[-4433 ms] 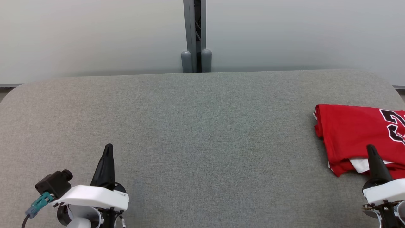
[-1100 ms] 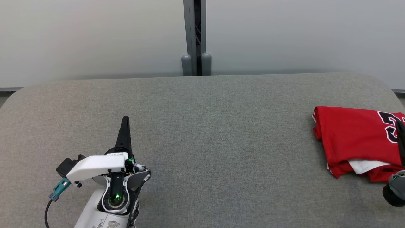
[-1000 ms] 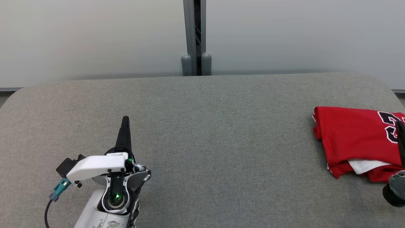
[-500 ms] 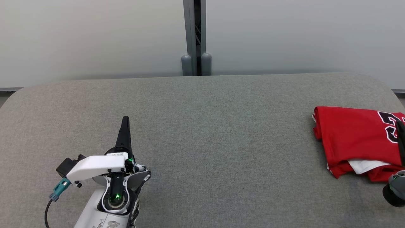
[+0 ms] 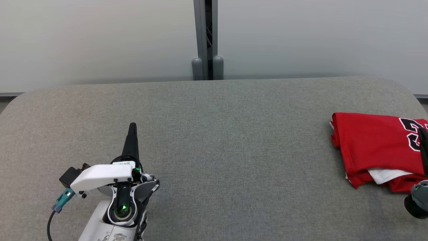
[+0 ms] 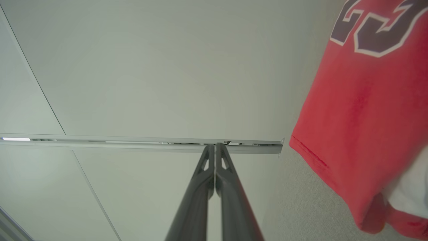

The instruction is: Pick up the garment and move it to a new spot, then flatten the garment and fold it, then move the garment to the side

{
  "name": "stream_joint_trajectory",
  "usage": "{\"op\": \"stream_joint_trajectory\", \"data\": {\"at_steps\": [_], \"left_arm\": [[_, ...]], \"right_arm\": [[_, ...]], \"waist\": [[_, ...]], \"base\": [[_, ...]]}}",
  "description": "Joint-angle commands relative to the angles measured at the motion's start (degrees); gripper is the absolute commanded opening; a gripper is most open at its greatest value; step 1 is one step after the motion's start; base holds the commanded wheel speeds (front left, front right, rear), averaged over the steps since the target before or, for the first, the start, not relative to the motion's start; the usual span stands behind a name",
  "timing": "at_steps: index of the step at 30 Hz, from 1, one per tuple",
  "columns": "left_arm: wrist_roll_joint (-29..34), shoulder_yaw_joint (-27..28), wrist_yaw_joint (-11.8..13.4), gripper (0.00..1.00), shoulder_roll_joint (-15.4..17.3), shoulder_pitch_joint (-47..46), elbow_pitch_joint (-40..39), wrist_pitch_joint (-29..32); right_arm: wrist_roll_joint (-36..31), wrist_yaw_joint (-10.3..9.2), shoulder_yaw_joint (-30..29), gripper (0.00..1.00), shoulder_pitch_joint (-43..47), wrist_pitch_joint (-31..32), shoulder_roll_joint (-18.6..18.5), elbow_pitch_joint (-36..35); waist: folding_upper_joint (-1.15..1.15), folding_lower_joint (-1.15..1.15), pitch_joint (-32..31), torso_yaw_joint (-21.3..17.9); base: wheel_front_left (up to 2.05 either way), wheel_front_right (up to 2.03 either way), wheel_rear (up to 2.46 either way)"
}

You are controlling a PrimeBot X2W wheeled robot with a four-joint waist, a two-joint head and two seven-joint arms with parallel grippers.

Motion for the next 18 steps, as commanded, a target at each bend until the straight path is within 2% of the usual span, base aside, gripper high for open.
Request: {"op": "stream_joint_trajectory", "data": {"at_steps": [1, 18], "left_arm": [[-0.1, 0.0, -0.2, 0.00, 0.1, -0.5, 0.0, -0.1], [-0.1, 0.0, -0.2, 0.00, 0.1, -0.5, 0.0, -0.1]], "right_arm": [[0.2, 0.14, 0.2, 0.00, -0.1, -0.1, -0.4, 0.0], [0.2, 0.14, 0.2, 0.00, -0.1, -0.1, -0.5, 0.0]], "waist": [[0.00, 0.00, 0.0, 0.0], [0.00, 0.00, 0.0, 0.0]], "base": [[0.00, 0.00, 0.00], [0.00, 0.00, 0.00]]}}
